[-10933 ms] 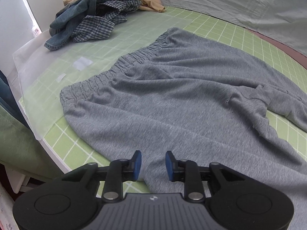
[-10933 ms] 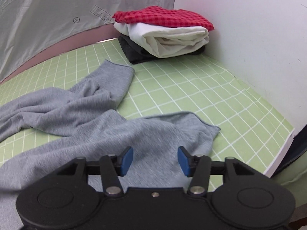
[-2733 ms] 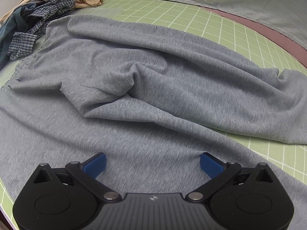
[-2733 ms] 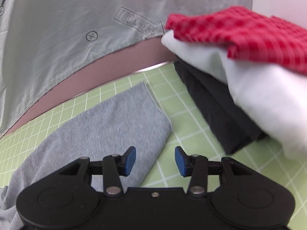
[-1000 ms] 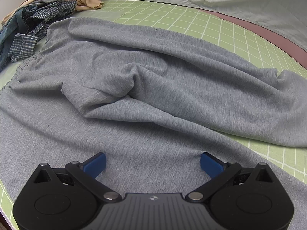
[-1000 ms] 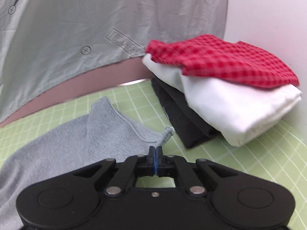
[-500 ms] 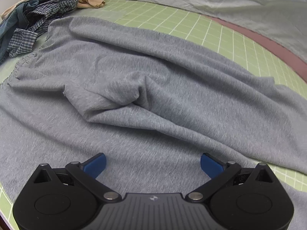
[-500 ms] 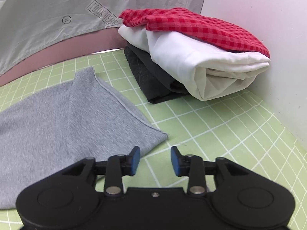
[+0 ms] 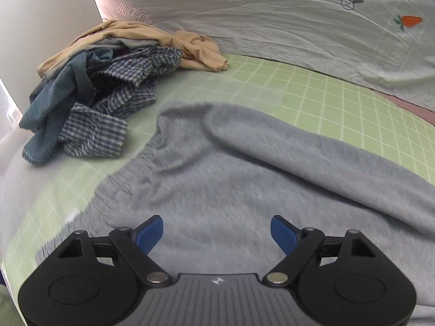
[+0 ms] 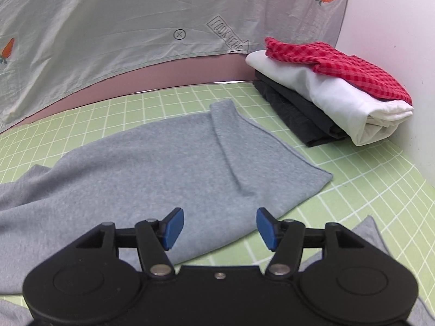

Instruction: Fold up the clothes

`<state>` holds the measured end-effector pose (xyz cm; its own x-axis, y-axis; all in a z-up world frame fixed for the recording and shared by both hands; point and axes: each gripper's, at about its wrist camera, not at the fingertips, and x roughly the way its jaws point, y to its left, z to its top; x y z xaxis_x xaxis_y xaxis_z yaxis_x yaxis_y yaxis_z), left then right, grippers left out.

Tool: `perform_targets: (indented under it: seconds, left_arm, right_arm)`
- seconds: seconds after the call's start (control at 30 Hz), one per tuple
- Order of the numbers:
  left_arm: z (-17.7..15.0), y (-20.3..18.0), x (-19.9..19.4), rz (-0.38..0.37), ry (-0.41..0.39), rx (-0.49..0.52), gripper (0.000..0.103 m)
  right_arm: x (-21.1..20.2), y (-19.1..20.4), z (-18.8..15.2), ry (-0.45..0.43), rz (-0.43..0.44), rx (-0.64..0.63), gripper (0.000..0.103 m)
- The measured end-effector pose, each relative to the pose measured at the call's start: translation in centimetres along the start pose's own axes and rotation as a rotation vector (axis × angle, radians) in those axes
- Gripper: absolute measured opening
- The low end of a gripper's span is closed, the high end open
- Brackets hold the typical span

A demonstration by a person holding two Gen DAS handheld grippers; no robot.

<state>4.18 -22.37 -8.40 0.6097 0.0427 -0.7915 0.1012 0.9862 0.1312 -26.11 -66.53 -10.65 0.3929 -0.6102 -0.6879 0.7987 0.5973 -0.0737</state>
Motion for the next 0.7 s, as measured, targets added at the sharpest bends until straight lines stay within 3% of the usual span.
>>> perform_targets:
  seconds: [0.17,0.3,0.37,0.43,0.47,0.6,0.7]
  left_arm:
    - [4.8,3.9,5.2,0.005,-0.039,0.031,0.086]
    - [8.1,5.6,9.5,-0.064,-0.031,0.046,0.086]
    - [9.2,5.9,11.0,-0.109,-0.02,0.053,0.075]
    - [10.0,6.0,12.1,-0.172,0.015,0.046,0.029]
    - [10.2,6.1,12.5,-0.2,0.025,0.038,0.017]
    - [11.3,6.5,12.7,-0.166,-0.022,0.058,0.013]
    - [12.2,8.7,13.5,-0.128,-0.023,-0.058,0.013]
  right_arm:
    - [-2.1,4.4,-1.5,0.018,-0.064,0.028,0.062]
    - [-3.3,6.9,-2.5,0.031,-0.089,0.108,0.064]
    - [-3.8,8.0,-2.9,0.033,-0.103,0.134,0.064]
    - [-4.4,8.9,-3.3,0.033,-0.111,0.147,0.064]
    - [-4.6,9.4,-3.3,0.033,-0.113,0.142,0.064]
    - [-5.1,10.7,-3.2,0.027,-0.125,0.107,0.064]
    - [-5.1,11.1,-2.7,0.017,-0.134,0.082,0.064]
